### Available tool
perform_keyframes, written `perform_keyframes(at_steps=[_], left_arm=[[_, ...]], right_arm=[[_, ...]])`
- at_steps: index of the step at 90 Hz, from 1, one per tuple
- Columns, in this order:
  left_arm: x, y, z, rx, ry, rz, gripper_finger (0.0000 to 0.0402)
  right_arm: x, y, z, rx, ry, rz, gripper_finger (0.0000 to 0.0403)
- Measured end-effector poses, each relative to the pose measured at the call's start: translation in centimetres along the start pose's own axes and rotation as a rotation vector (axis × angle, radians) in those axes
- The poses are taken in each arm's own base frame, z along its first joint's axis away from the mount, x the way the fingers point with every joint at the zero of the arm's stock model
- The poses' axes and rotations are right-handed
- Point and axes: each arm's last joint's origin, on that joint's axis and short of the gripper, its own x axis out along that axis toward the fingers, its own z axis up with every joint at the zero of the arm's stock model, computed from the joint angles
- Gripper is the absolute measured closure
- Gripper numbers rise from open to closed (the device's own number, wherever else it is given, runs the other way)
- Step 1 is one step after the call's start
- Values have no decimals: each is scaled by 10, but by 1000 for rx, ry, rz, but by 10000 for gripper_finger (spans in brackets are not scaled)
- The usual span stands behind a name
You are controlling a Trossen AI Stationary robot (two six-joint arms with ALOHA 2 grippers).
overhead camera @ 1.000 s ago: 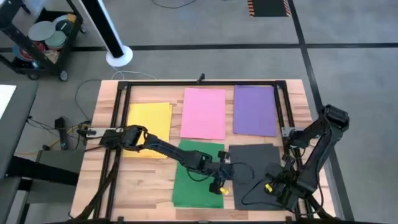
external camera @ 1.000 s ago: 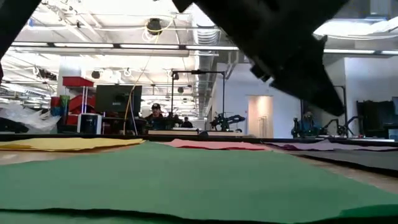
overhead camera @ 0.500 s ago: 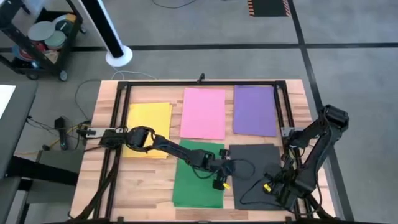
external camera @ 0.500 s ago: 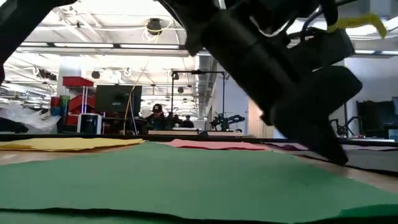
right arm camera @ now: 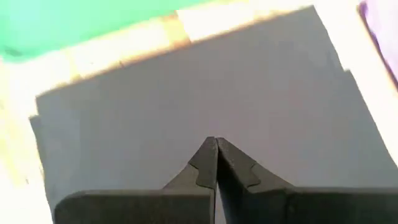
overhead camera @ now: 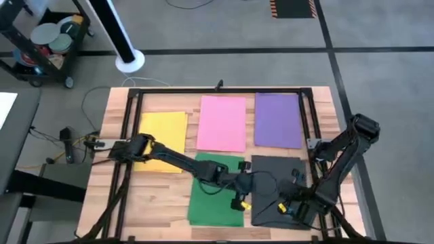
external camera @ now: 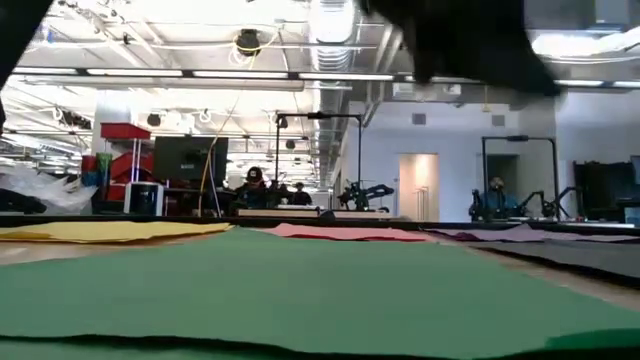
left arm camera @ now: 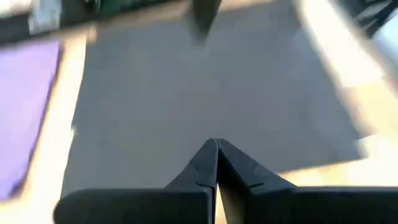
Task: Organize paper
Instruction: Adjust the stacked papers on the table
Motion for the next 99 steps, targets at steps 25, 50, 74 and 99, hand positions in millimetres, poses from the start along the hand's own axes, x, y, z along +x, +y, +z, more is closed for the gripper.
perform_keyframes(at_steps=[25, 50, 74, 99], left_arm=[[-65, -18, -15, -111, -332, -80, 401], [-113, -10, -74, -295, -553, -140, 401], [-122, -5, -95, -330, -523, -72, 402], [-120, -5, -99, -338, -493, -43, 402]], right_arm=[[33, 1, 27, -82, -119, 46, 403], [89, -4, 54, -180, -52, 122, 403], [133, -9, 58, -245, 112, 180, 403], [130, -7, 56, -283, 191, 186, 403]])
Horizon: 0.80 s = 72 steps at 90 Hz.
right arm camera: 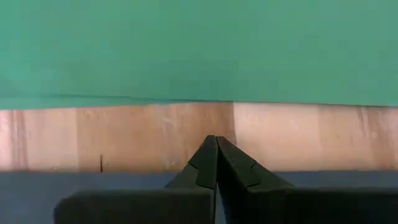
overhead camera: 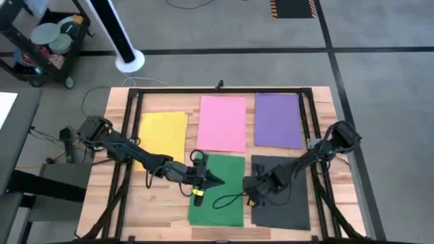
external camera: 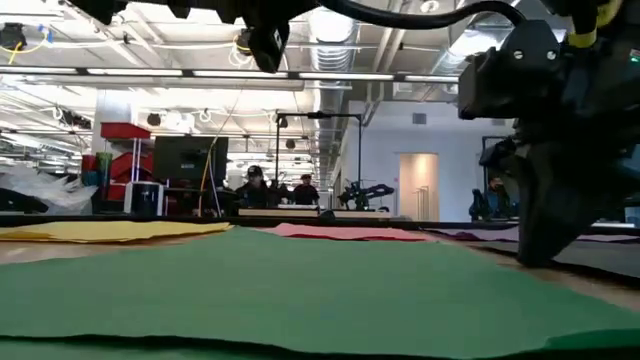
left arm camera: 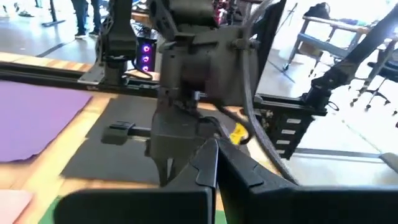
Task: Organize paper
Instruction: Adjust the stacked papers on the table
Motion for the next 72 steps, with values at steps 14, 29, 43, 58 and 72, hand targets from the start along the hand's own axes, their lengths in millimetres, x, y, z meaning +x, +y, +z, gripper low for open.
perform_keyframes(at_steps=[14, 29, 43, 58, 72], left_arm=[[0, 0, 0, 0, 0, -1, 401], [0, 0, 0, -3, 1, -1, 401], [0, 0, 0, -2, 2, -1, 402], [0, 0, -2, 6, 25, 4, 401], [0, 1, -4, -2, 45, 8, 401]], right_arm=[[-11, -2, -6, 27, 75, 7, 403], [-14, 0, -12, 35, 101, -12, 403], [-15, 6, -10, 33, 55, 12, 403], [-18, 12, -1, 43, -4, 49, 403], [-17, 26, -2, 20, -23, 143, 403]])
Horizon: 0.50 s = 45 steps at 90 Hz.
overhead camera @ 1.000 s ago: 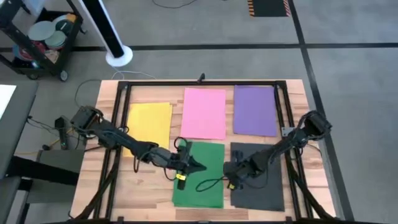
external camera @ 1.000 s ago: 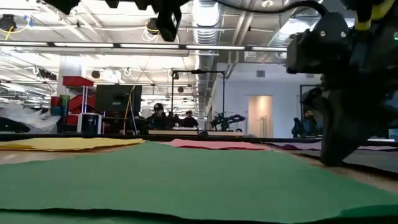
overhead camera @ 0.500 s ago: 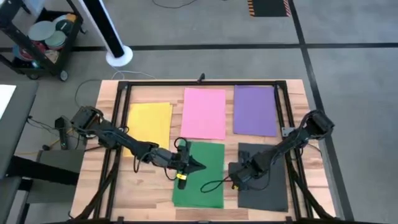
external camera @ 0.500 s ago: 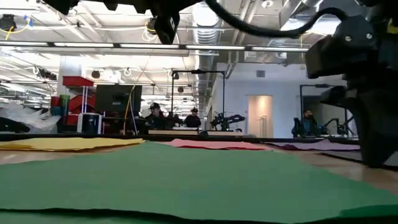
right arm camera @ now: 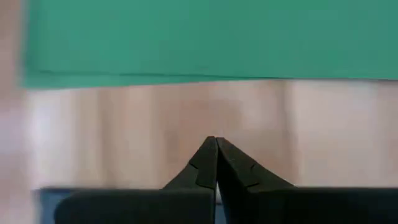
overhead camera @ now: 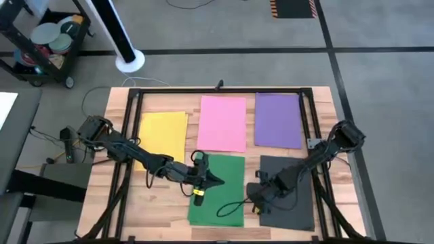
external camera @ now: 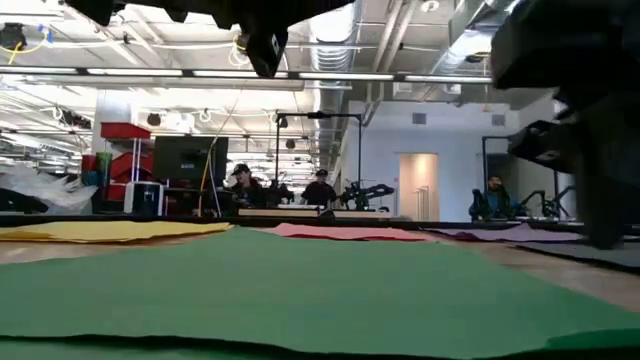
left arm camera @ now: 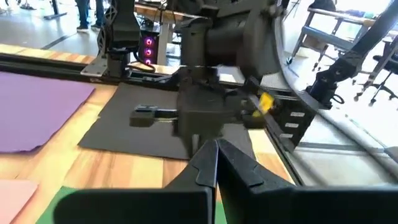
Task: Organize paper
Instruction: Adjust the stacked papers on the table
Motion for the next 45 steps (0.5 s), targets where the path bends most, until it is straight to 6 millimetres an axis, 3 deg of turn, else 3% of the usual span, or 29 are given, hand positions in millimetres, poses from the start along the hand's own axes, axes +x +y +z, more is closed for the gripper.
perform_keyframes(at_steps=[26, 45], left_arm=[[0, 1, -4, -14, 36, 8, 401], [0, 1, -5, -58, 56, 5, 402]], right_arm=[[18, 13, -16, -1, 69, -8, 403], [13, 19, -20, 20, 57, -7, 403]])
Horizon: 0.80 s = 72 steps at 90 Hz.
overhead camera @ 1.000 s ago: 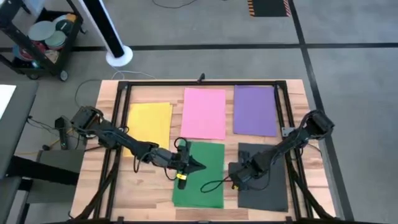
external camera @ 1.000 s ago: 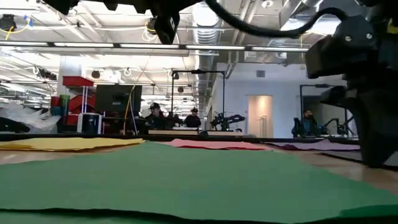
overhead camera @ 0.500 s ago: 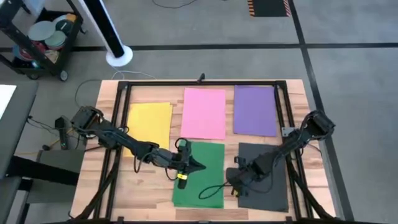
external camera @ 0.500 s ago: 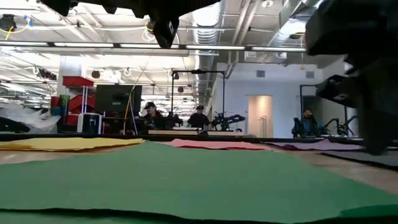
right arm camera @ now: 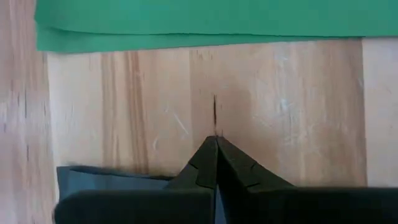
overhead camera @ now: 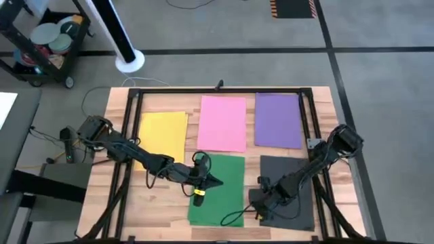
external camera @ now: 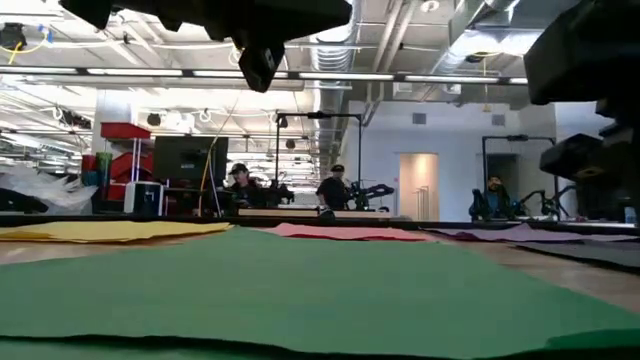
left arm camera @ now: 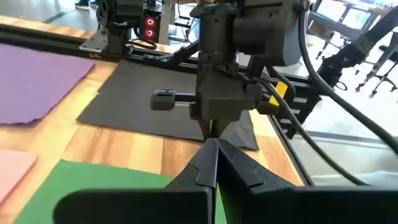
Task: Organize paper
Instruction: Adjust the stacked papers on the table
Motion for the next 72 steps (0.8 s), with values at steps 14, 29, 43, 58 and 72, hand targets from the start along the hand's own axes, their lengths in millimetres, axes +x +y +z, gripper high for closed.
perform_keyframes(at_steps=[14, 29, 43, 58, 72], left_arm=[[0, 0, 0, -17, 0, -4, 401], [-1, -1, -1, 9, 41, -52, 401], [-20, -11, -11, 38, 298, -83, 402], [-47, -31, -31, 63, 553, -41, 401], [-60, -45, -57, 57, 717, 1, 402]], right_arm=[[-2, 4, -5, 7, 10, -2, 403], [-3, 6, -6, 9, 8, 6, 403], [-6, 8, -3, 7, -8, 19, 403], [-7, 15, 7, -11, -54, 67, 403], [-6, 7, 19, 9, -122, 57, 403]])
